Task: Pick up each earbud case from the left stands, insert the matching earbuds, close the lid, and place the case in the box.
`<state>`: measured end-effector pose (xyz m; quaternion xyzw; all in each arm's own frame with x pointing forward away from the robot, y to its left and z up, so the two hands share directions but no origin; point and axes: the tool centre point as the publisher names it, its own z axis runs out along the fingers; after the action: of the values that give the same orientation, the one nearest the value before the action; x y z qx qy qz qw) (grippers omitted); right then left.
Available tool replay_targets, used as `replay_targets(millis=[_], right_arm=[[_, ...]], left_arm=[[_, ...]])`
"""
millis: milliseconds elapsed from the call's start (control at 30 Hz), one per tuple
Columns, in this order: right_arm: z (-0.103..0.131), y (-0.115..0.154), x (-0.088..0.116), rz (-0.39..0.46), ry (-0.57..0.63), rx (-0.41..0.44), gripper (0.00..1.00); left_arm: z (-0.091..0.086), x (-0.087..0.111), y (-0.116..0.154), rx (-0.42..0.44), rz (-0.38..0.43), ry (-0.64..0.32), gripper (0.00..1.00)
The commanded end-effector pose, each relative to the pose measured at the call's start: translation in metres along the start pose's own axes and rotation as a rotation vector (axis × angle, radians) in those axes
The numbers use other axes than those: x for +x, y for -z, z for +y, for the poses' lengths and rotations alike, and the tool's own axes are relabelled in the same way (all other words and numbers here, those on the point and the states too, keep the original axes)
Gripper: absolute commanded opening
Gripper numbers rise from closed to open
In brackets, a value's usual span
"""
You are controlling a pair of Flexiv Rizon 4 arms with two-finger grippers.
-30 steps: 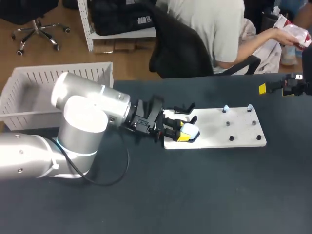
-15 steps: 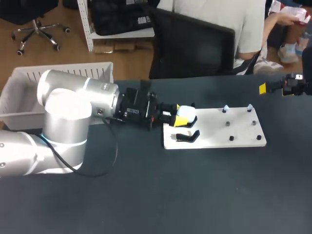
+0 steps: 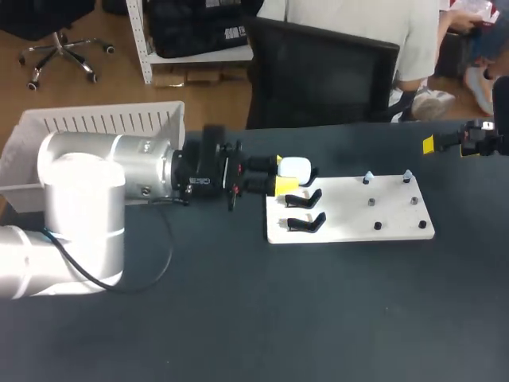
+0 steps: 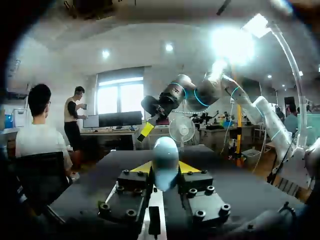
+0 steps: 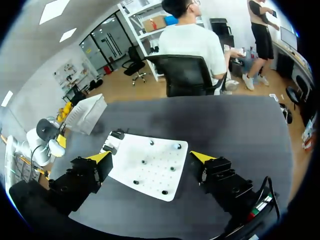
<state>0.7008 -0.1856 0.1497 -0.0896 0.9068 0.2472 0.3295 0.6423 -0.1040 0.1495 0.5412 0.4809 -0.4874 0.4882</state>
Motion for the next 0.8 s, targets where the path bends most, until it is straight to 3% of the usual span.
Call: replay_targets(millis=[33, 567, 667, 800], right_arm=[[-0.001, 0.000, 0.000, 0.001, 0.001, -0.003, 1.00], [-0.001, 0.000, 0.000, 0.001, 0.001, -0.003, 1.00], [0.010, 0.001, -0.015, -0.022, 0.027, -0.037, 1.00], [0.026, 0.003, -0.014, -0.006, 0.059, -0.081, 1.00]], left_arm=[[-0.006, -0.001, 0.001, -0.060, -0.002, -0.003, 0.00], [-0.006, -0.001, 0.001, -0.060, -0.002, -0.003, 0.00], [-0.008, -0.001, 0.001, -0.066, -0.008, -0.002, 0.00], [-0.014, -0.003, -0.002, -0.077, -0.044, -0.015, 0.00]])
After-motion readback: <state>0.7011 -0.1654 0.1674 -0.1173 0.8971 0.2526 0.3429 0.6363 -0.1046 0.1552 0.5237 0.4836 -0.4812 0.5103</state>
